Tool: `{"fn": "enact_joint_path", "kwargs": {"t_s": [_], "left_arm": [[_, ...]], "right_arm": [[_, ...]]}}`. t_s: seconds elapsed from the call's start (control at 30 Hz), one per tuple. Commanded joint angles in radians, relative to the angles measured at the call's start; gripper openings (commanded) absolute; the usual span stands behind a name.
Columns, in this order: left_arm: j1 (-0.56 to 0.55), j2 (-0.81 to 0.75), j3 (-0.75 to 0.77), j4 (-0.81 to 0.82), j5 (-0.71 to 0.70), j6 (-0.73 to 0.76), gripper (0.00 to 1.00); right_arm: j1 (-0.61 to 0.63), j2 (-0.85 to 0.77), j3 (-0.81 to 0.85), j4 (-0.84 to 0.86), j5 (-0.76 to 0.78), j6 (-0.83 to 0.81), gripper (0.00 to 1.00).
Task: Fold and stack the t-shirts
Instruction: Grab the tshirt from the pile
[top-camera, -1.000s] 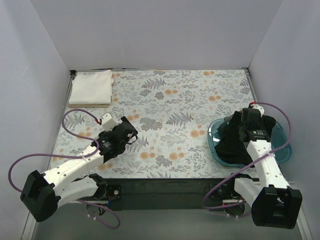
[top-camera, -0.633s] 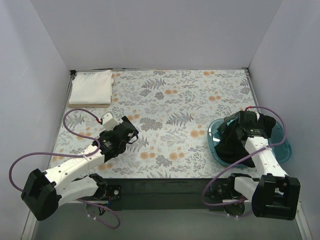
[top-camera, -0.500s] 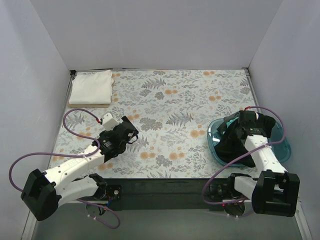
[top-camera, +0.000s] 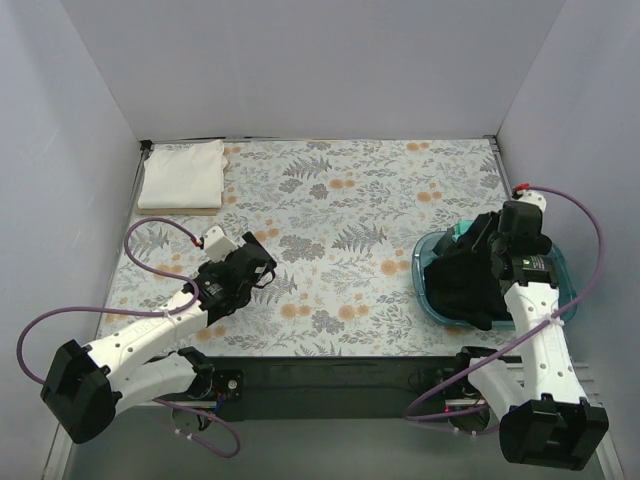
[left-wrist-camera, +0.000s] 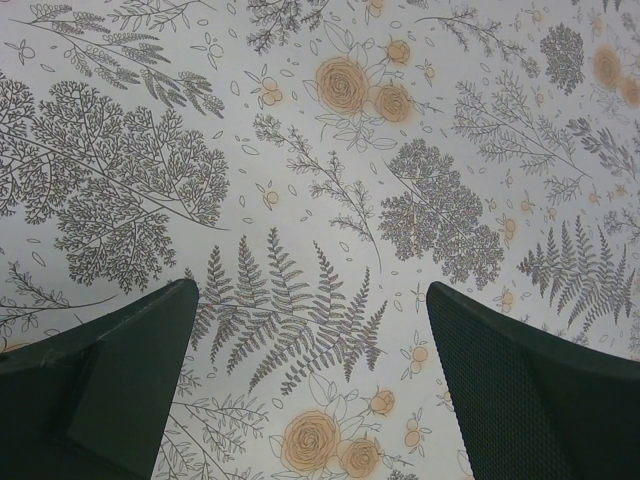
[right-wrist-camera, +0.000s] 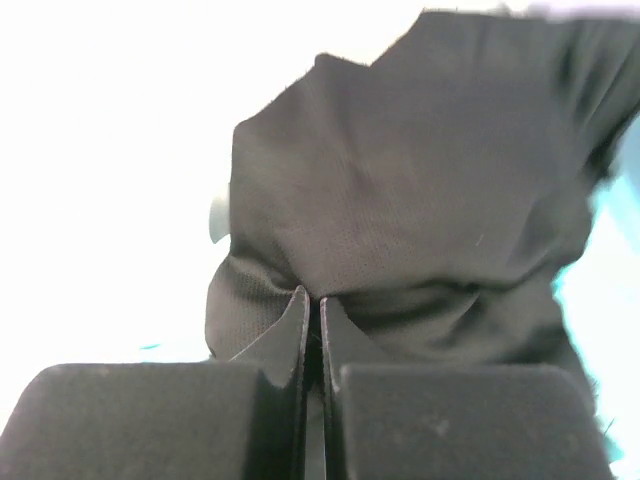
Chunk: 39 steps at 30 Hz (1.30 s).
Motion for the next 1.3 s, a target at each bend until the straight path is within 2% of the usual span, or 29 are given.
{"fn": "enact_joint_path", "kwargs": {"t_s": [0.0, 0.3, 0.53, 0.7, 0.83, 0.87, 0.97, 1.03, 1.07, 1.1, 1.17, 1.2, 1.23, 1.27], "left_arm": [[-0.002, -0.031, -0.01, 0.006, -0.027, 0.001, 0.98], [-0.002, -0.028, -0.006, 0.006, -0.029, 0.001, 0.98], [-0.002, -0.026, -0.004, 0.007, -0.027, 0.002, 0.98], [-0.002, -0.02, -0.003, 0.007, -0.033, 0.004, 0.98], [-0.002, -0.025, -0.006, 0.006, -0.027, 0.002, 0.98], [-0.002, -0.023, -0.006, 0.004, -0.026, 0.004, 0.98], [-0.002, -0.025, -0.006, 0.006, -0.02, 0.004, 0.98], [-0.002, -0.029, -0.006, 0.004, -0.017, 0.005, 0.98], [-0.002, -0.031, -0.006, 0.006, -0.014, 0.004, 0.98], [-0.002, -0.032, -0.007, 0.006, -0.012, 0.004, 0.98], [-0.002, -0.037, -0.009, 0.004, -0.012, 0.005, 0.98], [-0.002, -0.037, -0.009, 0.004, -0.012, 0.005, 0.98], [-0.002, -0.039, -0.009, 0.004, -0.014, 0.005, 0.98], [-0.002, -0.039, -0.01, 0.004, -0.014, 0.004, 0.98]], "right_arm": [[-0.001, -0.051, 0.156, 0.021, 0.052, -0.036, 0.01], [-0.001, -0.08, 0.487, 0.005, 0.167, -0.065, 0.01], [-0.001, -0.028, 0.664, 0.005, 0.216, -0.126, 0.01], [-0.001, -0.031, 0.582, 0.005, 0.178, -0.108, 0.05], [-0.001, -0.016, 0.404, 0.005, 0.108, -0.084, 0.05], [-0.001, -0.008, 0.317, 0.005, 0.08, -0.076, 0.04], [-0.001, 0.058, 0.205, 0.004, 0.084, -0.07, 0.04], [-0.003, 0.117, 0.19, -0.01, 0.104, -0.065, 0.14], [-0.003, 0.136, 0.194, -0.021, 0.107, -0.065, 0.23], [-0.003, 0.15, 0.221, -0.034, 0.106, -0.064, 0.43], [-0.003, 0.161, 0.25, -0.071, 0.091, -0.071, 0.66], [-0.003, 0.153, 0.265, -0.077, 0.057, -0.082, 0.82], [-0.003, 0.126, 0.27, -0.085, 0.046, -0.094, 0.93], [-0.001, 0.104, 0.272, -0.09, 0.026, -0.093, 0.98]]}}
